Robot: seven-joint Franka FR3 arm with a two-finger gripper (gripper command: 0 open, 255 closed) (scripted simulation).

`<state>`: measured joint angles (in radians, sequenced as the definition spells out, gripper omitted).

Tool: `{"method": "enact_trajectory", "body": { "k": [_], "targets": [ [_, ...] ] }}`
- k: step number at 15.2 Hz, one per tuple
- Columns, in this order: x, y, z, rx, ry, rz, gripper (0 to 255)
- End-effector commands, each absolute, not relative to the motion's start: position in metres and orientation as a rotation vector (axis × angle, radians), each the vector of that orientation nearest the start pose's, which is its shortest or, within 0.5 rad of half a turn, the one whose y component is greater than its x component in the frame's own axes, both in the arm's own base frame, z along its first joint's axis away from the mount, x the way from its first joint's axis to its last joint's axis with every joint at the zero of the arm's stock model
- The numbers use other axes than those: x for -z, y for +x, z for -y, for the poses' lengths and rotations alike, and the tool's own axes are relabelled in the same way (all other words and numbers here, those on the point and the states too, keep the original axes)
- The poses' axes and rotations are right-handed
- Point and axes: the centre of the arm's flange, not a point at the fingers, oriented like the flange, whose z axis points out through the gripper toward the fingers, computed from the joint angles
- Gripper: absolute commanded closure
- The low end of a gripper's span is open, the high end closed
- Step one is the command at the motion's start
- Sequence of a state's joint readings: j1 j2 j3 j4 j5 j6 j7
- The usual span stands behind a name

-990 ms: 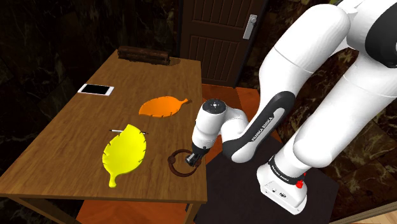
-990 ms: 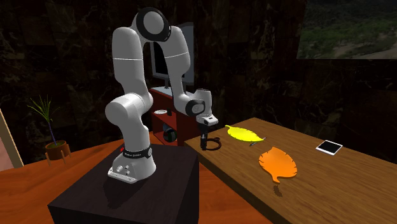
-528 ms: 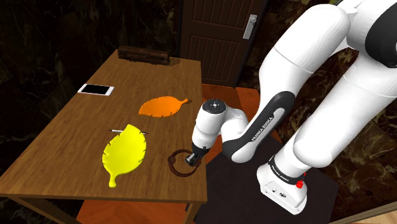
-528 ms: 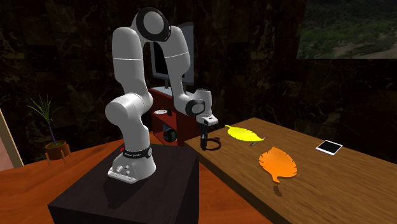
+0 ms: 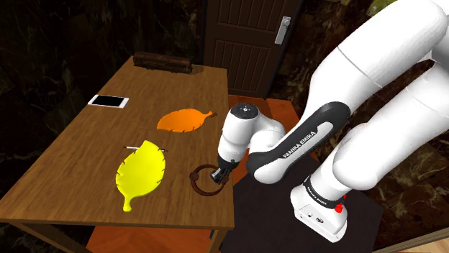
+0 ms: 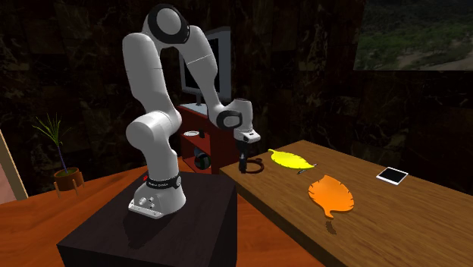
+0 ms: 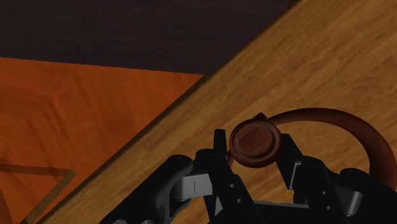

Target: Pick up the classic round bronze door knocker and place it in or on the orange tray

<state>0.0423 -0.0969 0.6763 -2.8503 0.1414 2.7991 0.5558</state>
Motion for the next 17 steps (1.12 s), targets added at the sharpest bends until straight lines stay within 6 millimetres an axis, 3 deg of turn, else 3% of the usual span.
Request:
{"method": "enact_trajectory", "body": {
  "k": [1, 13, 17],
  "targets": [
    [-0.231, 0.282, -0.227, 0.044, -3.131, 0.043, 255],
    [-0.291, 0.282, -0.227, 0.044, -3.131, 0.043, 255],
    [-0.292, 0.331, -0.207, 0.044, -3.131, 0.043, 255]
  ]
}}
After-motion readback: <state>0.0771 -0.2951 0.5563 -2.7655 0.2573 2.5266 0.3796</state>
